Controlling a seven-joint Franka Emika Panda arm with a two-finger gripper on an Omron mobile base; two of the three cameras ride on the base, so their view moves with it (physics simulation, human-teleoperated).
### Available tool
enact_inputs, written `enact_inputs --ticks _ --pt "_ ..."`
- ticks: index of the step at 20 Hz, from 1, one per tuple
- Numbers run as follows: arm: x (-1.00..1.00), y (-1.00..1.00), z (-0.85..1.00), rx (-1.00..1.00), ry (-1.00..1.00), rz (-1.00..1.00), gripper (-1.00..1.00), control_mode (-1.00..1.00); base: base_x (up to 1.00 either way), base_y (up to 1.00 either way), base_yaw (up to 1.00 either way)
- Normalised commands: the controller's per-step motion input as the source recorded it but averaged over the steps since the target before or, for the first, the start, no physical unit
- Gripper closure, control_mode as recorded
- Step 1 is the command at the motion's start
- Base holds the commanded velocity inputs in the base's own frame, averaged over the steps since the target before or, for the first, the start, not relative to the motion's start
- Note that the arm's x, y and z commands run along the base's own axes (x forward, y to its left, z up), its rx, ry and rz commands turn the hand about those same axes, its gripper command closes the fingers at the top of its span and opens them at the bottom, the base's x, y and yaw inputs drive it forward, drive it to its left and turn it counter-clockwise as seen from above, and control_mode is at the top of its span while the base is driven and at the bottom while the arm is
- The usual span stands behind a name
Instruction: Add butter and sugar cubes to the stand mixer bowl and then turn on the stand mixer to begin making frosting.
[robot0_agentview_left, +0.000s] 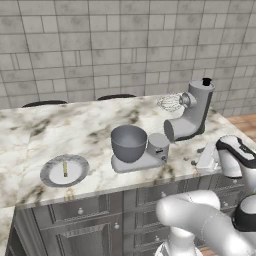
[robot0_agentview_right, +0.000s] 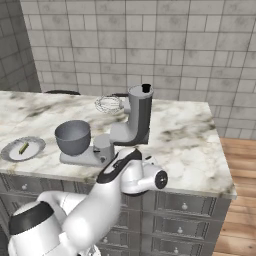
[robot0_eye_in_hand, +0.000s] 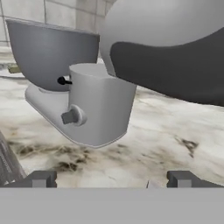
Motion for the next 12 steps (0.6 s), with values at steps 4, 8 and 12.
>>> enact_inputs --ticks 4,8,12 --pt "0.18 -0.07 -0.19 0.00 0.00 0.02 -1.00 -1.00 0.00 0.00 0.00" --pt "0.19 -0.01 -0.15 0.00 0.00 0.01 -1.00 -1.00 0.00 0.00 0.00" --pt "0.18 0.00 -0.14 0.00 0.00 0.01 -1.00 -1.00 0.00 0.00 0.00"
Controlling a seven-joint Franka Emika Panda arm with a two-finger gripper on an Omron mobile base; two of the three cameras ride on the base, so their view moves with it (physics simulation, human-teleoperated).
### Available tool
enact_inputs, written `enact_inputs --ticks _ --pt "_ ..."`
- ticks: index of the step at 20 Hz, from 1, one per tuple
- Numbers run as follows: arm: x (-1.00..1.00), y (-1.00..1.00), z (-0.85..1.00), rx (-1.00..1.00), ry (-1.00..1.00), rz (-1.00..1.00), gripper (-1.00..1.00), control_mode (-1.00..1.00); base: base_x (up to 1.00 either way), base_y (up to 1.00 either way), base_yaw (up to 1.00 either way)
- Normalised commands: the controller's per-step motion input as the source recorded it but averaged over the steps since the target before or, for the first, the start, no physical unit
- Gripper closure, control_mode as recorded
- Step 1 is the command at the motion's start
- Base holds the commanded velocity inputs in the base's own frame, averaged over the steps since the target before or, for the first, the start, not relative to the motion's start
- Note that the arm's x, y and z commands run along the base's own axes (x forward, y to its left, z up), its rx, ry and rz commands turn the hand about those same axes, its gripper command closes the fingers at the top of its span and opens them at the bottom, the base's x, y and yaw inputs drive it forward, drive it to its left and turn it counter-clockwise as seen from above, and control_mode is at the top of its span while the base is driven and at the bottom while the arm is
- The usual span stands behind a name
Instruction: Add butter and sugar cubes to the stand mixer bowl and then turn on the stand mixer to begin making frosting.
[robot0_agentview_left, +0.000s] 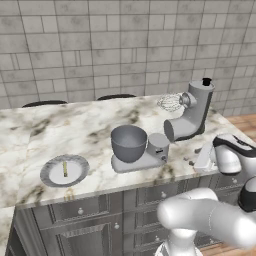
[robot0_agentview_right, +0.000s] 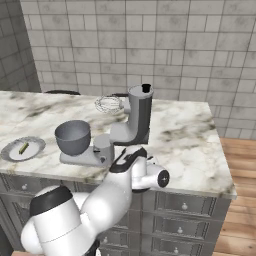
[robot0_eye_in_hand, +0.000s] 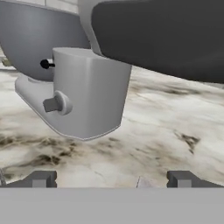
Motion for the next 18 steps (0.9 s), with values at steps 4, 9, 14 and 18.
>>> enact_inputs --ticks 4,9,14,18 --pt "0.20 0.00 -0.19 0.00 0.00 0.01 -1.00 -1.00 0.00 0.00 0.00" --pt "0.22 0.00 -0.20 0.00 0.01 0.01 -1.00 -1.00 0.00 0.00 0.00" --pt "0.24 -0.03 -0.20 0.00 0.01 0.01 -1.00 -1.00 0.00 0.00 0.00" --pt "0.23 -0.17 -0.11 0.02 0.00 0.02 -1.00 -1.00 0.00 0.00 0.00"
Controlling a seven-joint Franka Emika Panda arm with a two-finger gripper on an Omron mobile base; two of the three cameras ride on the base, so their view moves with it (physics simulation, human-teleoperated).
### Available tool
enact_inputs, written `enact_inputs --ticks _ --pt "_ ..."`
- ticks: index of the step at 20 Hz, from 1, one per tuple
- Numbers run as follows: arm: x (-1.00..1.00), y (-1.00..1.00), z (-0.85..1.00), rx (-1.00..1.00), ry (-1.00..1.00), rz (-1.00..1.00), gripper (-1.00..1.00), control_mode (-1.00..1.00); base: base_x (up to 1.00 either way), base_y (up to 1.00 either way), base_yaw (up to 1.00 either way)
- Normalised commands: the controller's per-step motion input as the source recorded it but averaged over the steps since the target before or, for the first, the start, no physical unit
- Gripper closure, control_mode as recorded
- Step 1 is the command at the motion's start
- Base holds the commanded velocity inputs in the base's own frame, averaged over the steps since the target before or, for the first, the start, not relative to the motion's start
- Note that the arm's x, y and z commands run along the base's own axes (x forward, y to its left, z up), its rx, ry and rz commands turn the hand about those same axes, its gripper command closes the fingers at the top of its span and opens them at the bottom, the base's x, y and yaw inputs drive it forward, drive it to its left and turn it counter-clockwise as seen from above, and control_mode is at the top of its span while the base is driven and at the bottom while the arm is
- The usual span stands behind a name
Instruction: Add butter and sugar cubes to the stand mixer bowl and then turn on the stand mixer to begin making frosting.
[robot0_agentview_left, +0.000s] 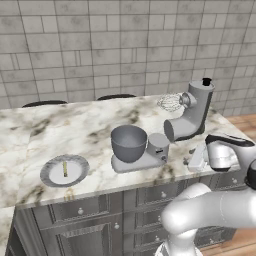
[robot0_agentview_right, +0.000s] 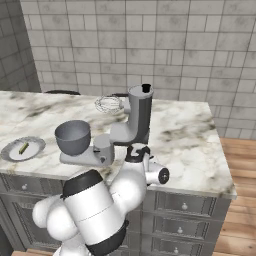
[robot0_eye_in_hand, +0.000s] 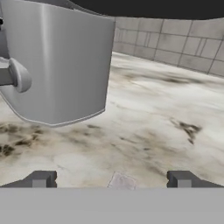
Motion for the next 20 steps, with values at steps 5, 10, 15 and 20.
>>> enact_inputs --ticks 5,10,15,20 --pt "0.17 -0.23 -0.14 0.01 0.00 0.01 -1.00 -1.00 0.00 0.00 0.00" --pt "0.05 -0.11 -0.25 0.01 0.01 0.01 -1.00 -1.00 0.00 0.00 0.00" --pt "0.00 0.01 -0.18 0.00 0.01 0.03 -1.00 -1.00 0.00 0.00 0.00" --pt "-0.12 0.15 -0.13 0.00 0.00 0.03 -1.00 -1.00 0.00 0.00 0.00"
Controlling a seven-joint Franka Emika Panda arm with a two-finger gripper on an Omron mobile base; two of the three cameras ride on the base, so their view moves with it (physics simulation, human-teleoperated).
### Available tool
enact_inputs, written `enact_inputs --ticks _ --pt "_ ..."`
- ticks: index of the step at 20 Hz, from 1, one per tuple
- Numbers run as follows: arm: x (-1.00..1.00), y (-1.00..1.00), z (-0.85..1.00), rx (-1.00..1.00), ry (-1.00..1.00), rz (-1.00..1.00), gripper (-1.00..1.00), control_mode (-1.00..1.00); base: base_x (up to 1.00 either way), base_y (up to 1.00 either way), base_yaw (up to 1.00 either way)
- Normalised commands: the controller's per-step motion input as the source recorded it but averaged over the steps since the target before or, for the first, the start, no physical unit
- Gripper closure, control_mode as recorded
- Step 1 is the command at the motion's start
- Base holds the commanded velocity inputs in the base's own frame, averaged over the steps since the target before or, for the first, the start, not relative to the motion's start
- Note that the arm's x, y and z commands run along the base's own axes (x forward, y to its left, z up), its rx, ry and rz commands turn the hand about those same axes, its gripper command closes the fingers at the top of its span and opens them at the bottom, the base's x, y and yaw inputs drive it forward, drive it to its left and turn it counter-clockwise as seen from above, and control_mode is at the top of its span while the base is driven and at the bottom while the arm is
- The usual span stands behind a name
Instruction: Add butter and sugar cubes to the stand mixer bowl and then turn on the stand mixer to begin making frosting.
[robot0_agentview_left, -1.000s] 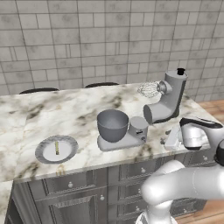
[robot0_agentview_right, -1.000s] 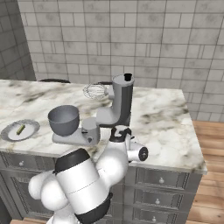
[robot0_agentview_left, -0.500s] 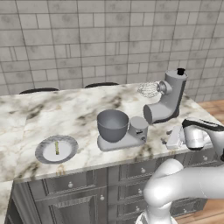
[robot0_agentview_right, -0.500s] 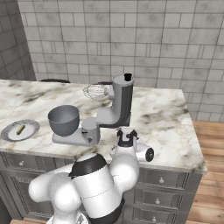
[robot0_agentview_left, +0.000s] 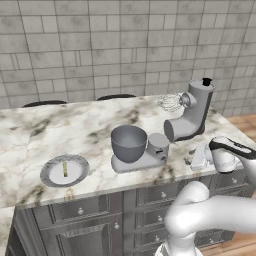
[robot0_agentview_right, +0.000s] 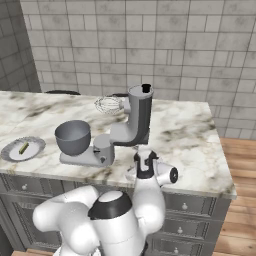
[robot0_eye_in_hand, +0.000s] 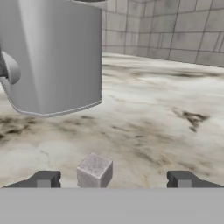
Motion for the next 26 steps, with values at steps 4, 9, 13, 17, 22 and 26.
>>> enact_inputs --ticks 4,9,13,17,22,26 --pt "-0.33 0.28 -0.09 0.00 0.00 0.03 -1.00 -1.00 0.00 0.00 0.00" --pt "-0.10 0.28 0.00 0.00 0.00 0.01 -1.00 -1.00 0.00 0.00 0.00" --pt "0.19 0.07 0.00 0.00 0.00 0.00 -1.00 -1.00 0.00 0.00 0.00" --pt "0.33 0.00 0.00 0.01 0.00 0.00 -1.00 -1.00 0.00 0.00 0.00" --pt "0.14 -0.10 -0.05 0.00 0.01 0.00 1.00 -1.00 0.00 0.00 0.00" --pt "0.00 -0.37 -0.16 0.00 0.00 0.00 1.00 -1.00 0.00 0.00 0.00"
